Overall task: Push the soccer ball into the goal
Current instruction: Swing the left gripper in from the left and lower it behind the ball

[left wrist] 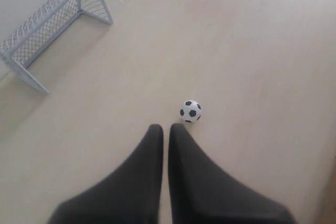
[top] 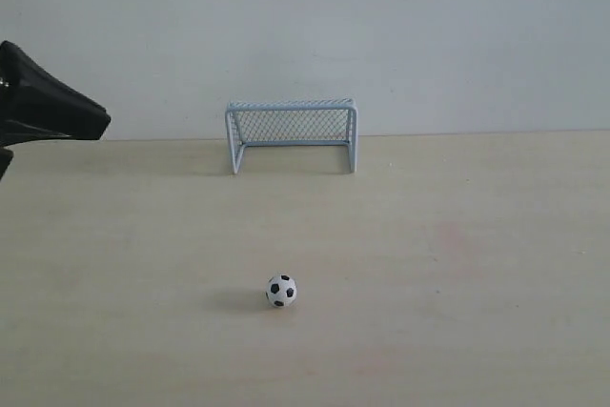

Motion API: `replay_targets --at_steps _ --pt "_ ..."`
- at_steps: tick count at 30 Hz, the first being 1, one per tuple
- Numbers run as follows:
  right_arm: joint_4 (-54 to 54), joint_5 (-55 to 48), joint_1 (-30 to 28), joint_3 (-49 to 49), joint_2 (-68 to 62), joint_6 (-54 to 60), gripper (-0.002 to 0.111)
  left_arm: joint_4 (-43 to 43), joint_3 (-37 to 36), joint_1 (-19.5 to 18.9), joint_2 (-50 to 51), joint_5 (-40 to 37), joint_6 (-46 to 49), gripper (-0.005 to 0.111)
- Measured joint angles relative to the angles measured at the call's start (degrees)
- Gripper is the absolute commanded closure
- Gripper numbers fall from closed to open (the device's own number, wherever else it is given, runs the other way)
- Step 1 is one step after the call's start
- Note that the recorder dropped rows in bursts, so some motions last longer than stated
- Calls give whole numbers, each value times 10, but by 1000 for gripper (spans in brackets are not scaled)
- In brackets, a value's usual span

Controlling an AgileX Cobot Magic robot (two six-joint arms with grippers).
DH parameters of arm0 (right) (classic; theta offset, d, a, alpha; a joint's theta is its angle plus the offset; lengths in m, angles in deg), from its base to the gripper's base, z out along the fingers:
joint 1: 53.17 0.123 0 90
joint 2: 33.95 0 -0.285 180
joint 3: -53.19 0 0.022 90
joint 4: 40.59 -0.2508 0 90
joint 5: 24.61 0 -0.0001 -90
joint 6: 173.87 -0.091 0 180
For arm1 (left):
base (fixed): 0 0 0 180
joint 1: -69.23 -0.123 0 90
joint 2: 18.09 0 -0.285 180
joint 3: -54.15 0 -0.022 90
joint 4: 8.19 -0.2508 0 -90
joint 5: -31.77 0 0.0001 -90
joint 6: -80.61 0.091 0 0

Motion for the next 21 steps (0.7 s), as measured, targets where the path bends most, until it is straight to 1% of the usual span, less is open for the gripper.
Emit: replay_targets --at_steps 3,6,8,11,18,21 --pt "0 0 0 0 0 0 108 1 21 3 40 -20 3 102" --pt "0 0 0 0 0 0 108 -5 37 24 81 -49 4 102" --pt "0 0 0 0 0 0 108 -31 44 51 102 -69 4 102" --pt "0 0 0 0 0 0 108 -85 50 104 130 -81 -10 102" --pt "0 0 0 0 0 0 108 -210 74 222 198 -87 -116 102" --pt "0 0 0 0 0 0 108 -265 98 262 227 -87 -174 102"
